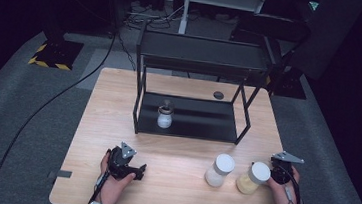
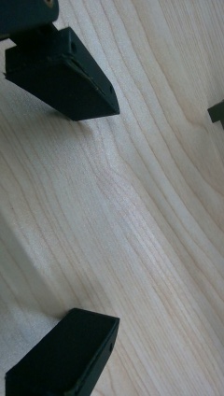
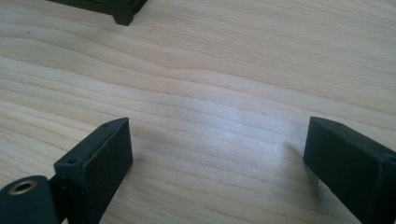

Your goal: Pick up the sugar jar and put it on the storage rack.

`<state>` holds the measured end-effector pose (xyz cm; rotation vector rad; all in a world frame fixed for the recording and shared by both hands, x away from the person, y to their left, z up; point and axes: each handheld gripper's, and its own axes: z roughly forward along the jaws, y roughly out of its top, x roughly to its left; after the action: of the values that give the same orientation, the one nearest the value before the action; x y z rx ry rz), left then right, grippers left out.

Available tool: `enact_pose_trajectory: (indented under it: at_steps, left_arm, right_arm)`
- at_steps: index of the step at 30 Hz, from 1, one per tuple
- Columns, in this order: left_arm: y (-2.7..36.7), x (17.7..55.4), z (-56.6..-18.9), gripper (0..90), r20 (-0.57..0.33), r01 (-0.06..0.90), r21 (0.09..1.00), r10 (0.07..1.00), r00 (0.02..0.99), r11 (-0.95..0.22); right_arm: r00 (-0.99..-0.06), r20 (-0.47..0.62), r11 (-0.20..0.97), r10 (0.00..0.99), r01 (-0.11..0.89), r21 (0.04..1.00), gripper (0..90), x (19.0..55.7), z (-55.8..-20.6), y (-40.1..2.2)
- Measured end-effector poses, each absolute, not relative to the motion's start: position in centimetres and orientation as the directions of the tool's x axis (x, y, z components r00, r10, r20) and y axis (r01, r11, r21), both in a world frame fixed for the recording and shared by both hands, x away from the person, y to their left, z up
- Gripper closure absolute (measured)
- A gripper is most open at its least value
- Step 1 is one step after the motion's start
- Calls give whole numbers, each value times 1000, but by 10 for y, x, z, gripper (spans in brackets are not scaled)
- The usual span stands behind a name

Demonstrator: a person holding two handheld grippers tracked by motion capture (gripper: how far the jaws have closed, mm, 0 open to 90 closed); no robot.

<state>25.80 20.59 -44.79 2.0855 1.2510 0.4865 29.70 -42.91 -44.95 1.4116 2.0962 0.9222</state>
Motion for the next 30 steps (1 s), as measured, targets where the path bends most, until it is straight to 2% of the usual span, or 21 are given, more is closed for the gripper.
enact_pose_trajectory:
  at_steps: [30]
  left_arm:
    - [205,260,-448,5,-15,643,690,881,473,-333]
  right_arm:
    - [-327,51,128,944,502,855,82,249,-402,-444]
